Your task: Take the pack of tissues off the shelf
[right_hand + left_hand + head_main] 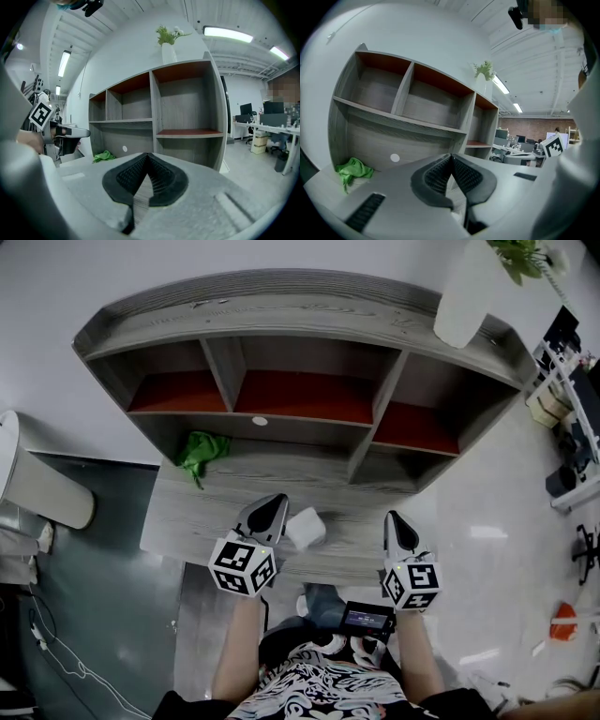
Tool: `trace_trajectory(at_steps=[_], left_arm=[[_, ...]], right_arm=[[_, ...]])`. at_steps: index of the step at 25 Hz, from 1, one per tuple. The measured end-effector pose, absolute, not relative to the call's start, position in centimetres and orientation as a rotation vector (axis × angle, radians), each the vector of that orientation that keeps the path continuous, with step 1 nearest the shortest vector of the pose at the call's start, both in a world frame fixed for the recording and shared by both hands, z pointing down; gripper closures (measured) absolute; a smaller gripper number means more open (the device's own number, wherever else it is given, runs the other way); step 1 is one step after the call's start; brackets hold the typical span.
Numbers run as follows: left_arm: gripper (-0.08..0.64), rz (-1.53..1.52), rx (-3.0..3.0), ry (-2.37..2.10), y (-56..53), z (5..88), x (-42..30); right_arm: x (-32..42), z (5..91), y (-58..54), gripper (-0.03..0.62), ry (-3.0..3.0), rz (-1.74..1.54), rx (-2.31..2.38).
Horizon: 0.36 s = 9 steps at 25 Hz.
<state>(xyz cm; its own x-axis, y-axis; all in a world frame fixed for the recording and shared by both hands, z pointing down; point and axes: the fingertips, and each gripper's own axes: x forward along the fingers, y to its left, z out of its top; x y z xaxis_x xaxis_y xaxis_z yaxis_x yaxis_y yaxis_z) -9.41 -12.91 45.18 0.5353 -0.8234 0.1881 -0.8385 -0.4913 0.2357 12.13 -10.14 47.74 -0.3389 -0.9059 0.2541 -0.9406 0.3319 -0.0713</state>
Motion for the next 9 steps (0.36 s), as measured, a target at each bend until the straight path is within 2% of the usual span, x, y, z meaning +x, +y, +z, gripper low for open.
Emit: trace_trajectory(at_steps=[9], left_arm=[[0.552,0.077,2.490,-1.366,-13.0,45.0,-9.0]], right_arm=[[13.2,47.8,-9.9,0.588,-2.391,0.298,1.709]])
